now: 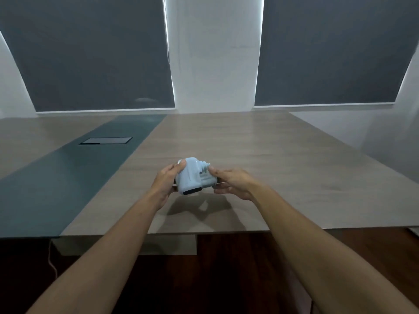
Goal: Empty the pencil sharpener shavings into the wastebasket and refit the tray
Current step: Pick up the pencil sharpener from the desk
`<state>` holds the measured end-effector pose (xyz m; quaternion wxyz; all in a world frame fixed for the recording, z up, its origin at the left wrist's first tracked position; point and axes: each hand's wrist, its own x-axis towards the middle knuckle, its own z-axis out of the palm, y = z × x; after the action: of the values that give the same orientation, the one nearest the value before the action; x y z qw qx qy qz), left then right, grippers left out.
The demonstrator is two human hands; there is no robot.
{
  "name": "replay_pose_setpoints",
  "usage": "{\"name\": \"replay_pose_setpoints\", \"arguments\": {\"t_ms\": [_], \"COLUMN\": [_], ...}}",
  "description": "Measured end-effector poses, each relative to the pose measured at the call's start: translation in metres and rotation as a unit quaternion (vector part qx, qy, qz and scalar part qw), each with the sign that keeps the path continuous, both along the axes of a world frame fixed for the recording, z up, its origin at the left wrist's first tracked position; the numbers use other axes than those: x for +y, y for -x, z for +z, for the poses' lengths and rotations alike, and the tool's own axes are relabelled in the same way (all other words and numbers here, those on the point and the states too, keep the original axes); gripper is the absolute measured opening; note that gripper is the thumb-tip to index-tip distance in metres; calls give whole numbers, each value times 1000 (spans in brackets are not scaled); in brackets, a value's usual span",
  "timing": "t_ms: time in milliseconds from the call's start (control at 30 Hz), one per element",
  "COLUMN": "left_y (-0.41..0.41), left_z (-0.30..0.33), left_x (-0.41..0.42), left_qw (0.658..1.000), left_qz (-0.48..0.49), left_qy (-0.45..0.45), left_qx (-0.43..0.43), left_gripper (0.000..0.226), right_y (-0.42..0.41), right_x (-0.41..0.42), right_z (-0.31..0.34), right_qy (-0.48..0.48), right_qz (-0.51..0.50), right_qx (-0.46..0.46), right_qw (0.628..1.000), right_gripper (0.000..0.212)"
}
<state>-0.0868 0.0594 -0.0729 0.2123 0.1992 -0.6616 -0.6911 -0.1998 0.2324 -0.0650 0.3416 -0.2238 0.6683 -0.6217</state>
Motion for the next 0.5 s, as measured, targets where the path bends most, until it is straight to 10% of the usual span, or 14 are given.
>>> {"name": "replay_pose_setpoints", "arguments": {"t_ms": [167,500], "left_y": [3,-10], "left_z": [-5,-3], "left_x": [6,-1], "left_qw": [999,998], "left_qz": [-37,-8], "left_qy": [21,65], "left_qx": [13,22], "left_gripper": [40,48], "right_y": [14,31], "right_x": [21,55], "right_z": [-9,-18], "right_qy": [54,73], "right_qz": [-4,-1], "right_qx": [-18,16], "right_qw": [998,997], "right_gripper": [19,52]}}
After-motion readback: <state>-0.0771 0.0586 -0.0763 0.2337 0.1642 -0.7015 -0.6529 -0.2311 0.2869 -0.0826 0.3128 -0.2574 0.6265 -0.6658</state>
